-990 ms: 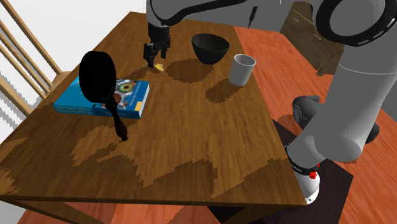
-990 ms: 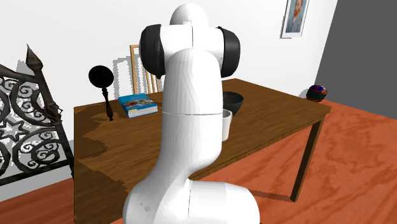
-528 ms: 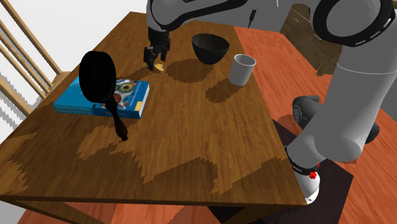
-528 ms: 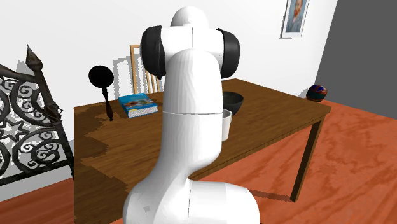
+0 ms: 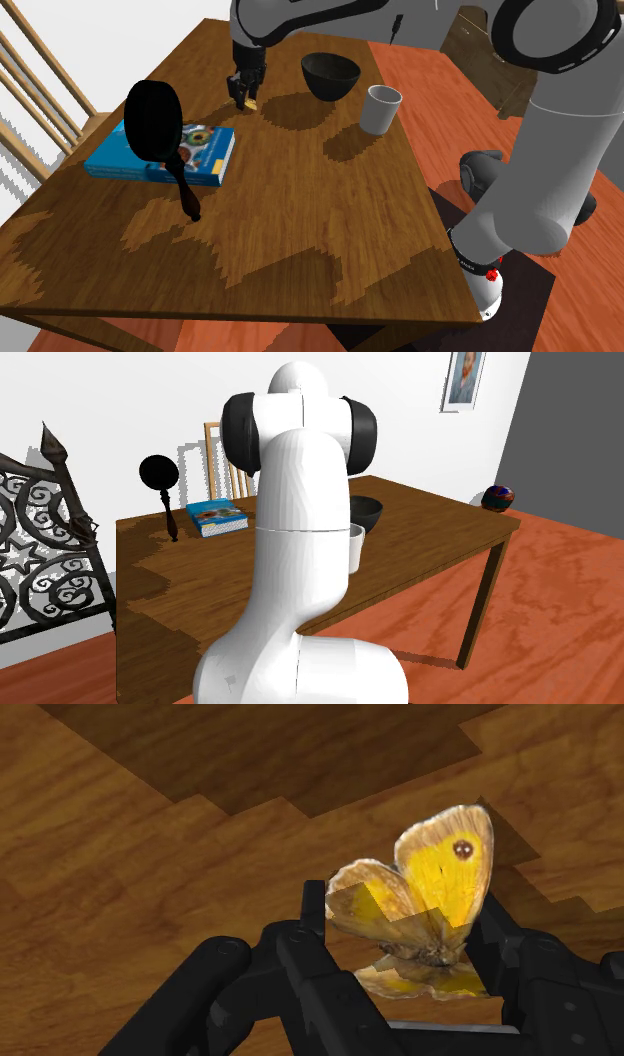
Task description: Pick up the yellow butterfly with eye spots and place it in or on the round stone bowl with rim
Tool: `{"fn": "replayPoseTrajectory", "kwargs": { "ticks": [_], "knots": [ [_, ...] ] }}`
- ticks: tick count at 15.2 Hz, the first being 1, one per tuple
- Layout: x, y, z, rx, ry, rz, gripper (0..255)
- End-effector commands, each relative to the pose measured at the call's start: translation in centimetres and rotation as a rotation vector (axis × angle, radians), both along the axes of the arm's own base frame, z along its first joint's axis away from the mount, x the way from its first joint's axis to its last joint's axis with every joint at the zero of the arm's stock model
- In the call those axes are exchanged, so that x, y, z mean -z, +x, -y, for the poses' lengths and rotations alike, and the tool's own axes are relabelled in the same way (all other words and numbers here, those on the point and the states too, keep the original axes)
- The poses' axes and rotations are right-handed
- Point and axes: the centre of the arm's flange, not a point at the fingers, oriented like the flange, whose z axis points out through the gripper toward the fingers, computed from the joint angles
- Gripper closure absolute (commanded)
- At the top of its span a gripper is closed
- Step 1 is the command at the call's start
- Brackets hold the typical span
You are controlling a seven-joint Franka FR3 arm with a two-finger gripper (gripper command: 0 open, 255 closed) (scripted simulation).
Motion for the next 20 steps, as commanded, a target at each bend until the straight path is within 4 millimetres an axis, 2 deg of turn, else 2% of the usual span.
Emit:
{"fn": "replayPoseTrajectory", "kwargs": {
  "ticks": [1, 4, 20],
  "knots": [
    [0.3, 0.0, -0.2, -0.002, 0.000, -0.005, 255],
    [0.3, -0.1, 0.0, -0.002, 0.000, -0.005, 255],
    [-8.1, -0.1, 0.0, -0.002, 0.000, -0.005, 255]
  ]
}}
